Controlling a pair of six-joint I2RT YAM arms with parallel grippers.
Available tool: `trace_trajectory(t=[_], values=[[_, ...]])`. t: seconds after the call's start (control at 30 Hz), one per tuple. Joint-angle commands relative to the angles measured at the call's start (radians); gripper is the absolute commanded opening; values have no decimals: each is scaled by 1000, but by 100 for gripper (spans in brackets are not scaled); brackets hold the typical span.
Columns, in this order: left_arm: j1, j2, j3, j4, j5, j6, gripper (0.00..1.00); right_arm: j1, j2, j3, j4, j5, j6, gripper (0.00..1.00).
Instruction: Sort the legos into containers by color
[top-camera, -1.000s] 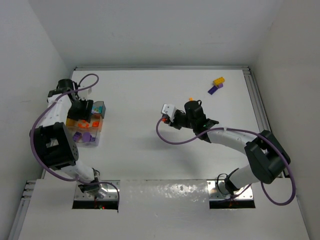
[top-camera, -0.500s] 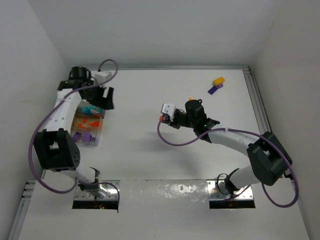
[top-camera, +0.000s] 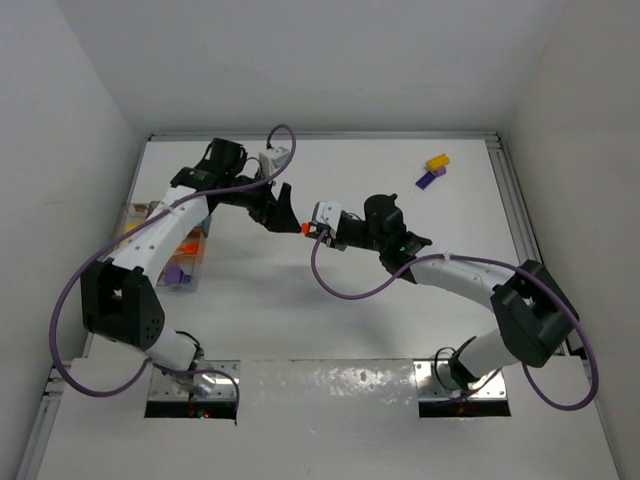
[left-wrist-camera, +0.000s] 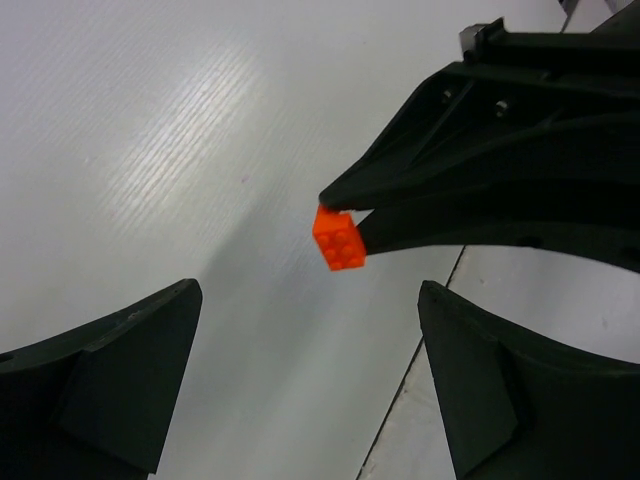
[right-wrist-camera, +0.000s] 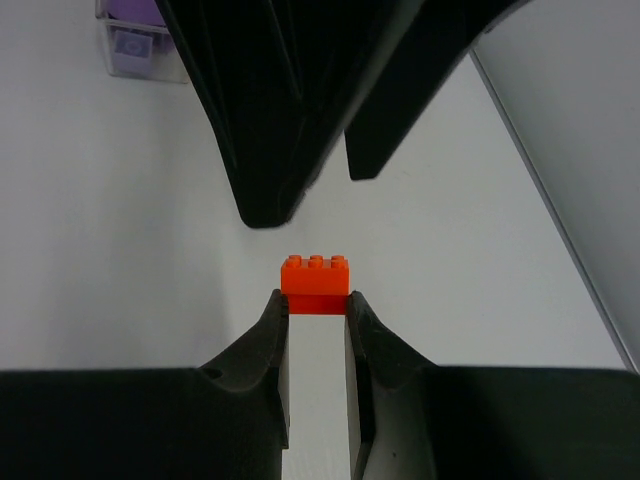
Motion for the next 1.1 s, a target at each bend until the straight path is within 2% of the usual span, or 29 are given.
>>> trace_trajectory(t=[0.0, 0.1, 0.23, 0.3, 0.43, 0.57, 0.73, 0.77, 0.83, 0.93, 1.07], values=[[-36, 17, 9, 103, 55, -69, 87, 13, 5, 47, 41, -39, -6, 0], [-69, 34, 7, 108, 36, -69, 83, 13, 8, 52, 41, -37, -6, 0], [-94, 62, 3, 119, 9, -91, 70, 13, 10, 53, 45, -34, -5, 0], [-94, 65, 6, 114, -4, -89, 66, 13, 7, 53, 47, -33, -5, 0], [-94, 71, 16, 119, -20, -97, 51, 13, 2, 50, 47, -34, -5, 0], [-94, 71, 15, 131, 6, -112, 42, 13, 1, 44, 61, -34, 0, 0], [-94, 76, 12, 134, 15, -115, 22, 13, -4, 43, 67, -31, 0, 0], [-94, 79, 10, 135, 16, -120, 12, 13, -5, 41, 70, -31, 1, 0], [-94, 79, 15, 132, 18, -123, 3, 13, -8, 38, 76, -26, 7, 0], [-92, 76, 30, 102, 0, -111, 0, 13, -13, 23, 76, -5, 9, 0], [-71, 63, 72, 5, -37, 2, 0, 7, -33, -19, -8, 53, -57, 0]])
